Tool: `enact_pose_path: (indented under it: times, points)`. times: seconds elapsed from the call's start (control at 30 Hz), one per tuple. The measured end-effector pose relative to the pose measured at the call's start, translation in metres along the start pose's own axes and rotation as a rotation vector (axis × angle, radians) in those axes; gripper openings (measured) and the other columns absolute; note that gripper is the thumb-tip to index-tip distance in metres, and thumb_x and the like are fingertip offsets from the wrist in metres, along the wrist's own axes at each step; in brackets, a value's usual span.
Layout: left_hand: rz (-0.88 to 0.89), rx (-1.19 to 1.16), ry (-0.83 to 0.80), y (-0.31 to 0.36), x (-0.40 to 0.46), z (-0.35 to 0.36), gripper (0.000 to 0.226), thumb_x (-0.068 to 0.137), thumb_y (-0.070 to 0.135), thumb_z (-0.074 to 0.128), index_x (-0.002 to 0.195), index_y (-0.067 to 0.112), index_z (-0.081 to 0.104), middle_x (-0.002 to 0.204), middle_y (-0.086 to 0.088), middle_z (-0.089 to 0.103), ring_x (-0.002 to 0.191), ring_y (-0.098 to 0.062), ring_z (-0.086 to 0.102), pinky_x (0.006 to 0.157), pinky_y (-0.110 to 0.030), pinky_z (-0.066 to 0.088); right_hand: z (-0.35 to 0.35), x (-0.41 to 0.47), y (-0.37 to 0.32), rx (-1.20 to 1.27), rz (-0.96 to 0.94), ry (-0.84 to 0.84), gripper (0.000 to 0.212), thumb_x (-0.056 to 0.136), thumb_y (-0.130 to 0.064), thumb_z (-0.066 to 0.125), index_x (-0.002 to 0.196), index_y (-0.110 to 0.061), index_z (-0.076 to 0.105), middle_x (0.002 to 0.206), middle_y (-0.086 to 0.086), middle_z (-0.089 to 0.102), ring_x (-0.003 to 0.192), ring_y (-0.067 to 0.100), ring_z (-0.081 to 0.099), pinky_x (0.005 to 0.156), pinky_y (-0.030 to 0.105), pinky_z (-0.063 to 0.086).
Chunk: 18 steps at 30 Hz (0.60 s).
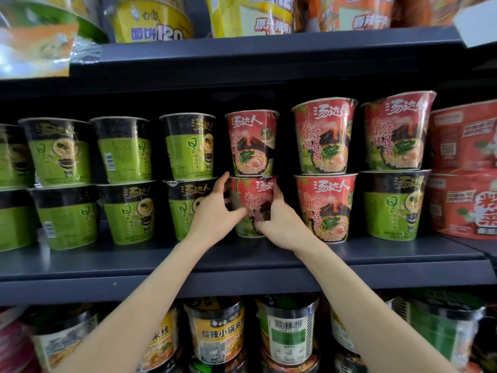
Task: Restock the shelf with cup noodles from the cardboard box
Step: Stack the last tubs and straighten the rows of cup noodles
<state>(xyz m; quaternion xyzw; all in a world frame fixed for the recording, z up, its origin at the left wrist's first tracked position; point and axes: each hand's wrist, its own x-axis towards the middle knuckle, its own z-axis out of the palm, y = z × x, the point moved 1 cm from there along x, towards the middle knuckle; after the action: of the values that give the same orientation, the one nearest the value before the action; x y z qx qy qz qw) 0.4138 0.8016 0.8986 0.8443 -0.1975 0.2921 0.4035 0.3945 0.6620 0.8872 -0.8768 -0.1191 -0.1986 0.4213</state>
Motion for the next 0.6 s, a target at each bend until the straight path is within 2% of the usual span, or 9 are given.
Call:
enact_pose_path:
  times: [0.1,0.2,0.5,0.6]
  points:
    - [0.013,-0.02,0.009,-0.001,0.0,-0.004,0.093,0.075,0.031,0.077,0.148,0.019,0.021,0.14,-0.003,0.049,0.116,-0.016,0.057,0.1,-0.039,0.046,0.001,-0.016,-0.002,-0.088,-0.058,0.017,0.094,0.089,-0.02,0.059,0.15,-0.018,-0.012,0.141,0.014,0.037,0.12,0.029,0.049,0.098,0.032,0.041]
    - [0.009,-0.043,0.02,0.0,-0.001,-0.006,0.098,0.069,0.045,0.077,0.147,0.021,0.024,0.138,-0.003,0.051,0.111,-0.014,0.059,0.098,-0.039,0.048,0.001,-0.033,-0.006,-0.149,-0.122,0.052,0.088,0.091,-0.017,0.055,0.151,-0.021,-0.009,0.135,0.013,0.034,0.108,0.029,0.054,0.093,0.037,0.045]
    - [0.02,-0.087,0.006,-0.002,-0.003,-0.006,0.095,0.073,0.042,0.075,0.148,0.023,0.021,0.139,-0.002,0.051,0.103,-0.004,0.055,0.094,-0.027,0.046,0.007,-0.042,-0.003,-0.209,-0.152,0.104,0.08,0.091,-0.02,0.054,0.15,-0.022,0.001,0.135,0.011,0.028,0.108,0.03,0.053,0.089,0.044,0.049]
    - [0.033,-0.098,-0.008,-0.001,-0.004,-0.005,0.093,0.076,0.039,0.074,0.148,0.025,0.018,0.139,-0.001,0.05,0.103,-0.001,0.052,0.087,-0.016,0.043,0.007,-0.041,-0.003,-0.266,-0.15,0.231,0.08,0.091,-0.027,0.056,0.149,-0.019,0.002,0.132,0.008,0.035,0.107,0.027,0.055,0.081,0.038,0.05]
